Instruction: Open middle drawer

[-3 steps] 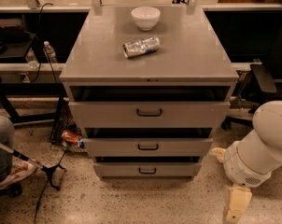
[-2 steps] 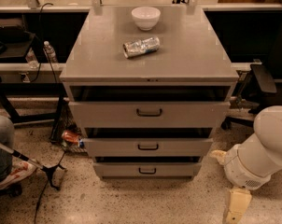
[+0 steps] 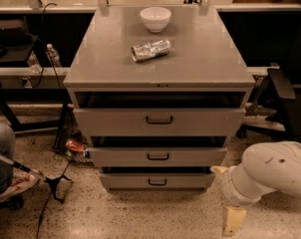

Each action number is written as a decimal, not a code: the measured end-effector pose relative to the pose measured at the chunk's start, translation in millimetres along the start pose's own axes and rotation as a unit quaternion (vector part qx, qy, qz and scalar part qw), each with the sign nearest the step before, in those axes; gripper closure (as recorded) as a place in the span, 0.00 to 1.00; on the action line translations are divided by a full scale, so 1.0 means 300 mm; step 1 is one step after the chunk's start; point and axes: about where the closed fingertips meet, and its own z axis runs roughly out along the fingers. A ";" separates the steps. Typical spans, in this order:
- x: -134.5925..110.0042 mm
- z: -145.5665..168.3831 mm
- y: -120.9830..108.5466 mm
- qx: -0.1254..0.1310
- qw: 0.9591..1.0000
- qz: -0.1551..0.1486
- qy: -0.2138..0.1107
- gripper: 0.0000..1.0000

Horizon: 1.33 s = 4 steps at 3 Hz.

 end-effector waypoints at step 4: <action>0.005 0.292 -0.212 0.090 0.995 -0.042 0.007 0.00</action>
Offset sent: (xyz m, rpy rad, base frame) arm 0.0292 0.0138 -0.0598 -0.0032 -0.0519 0.0084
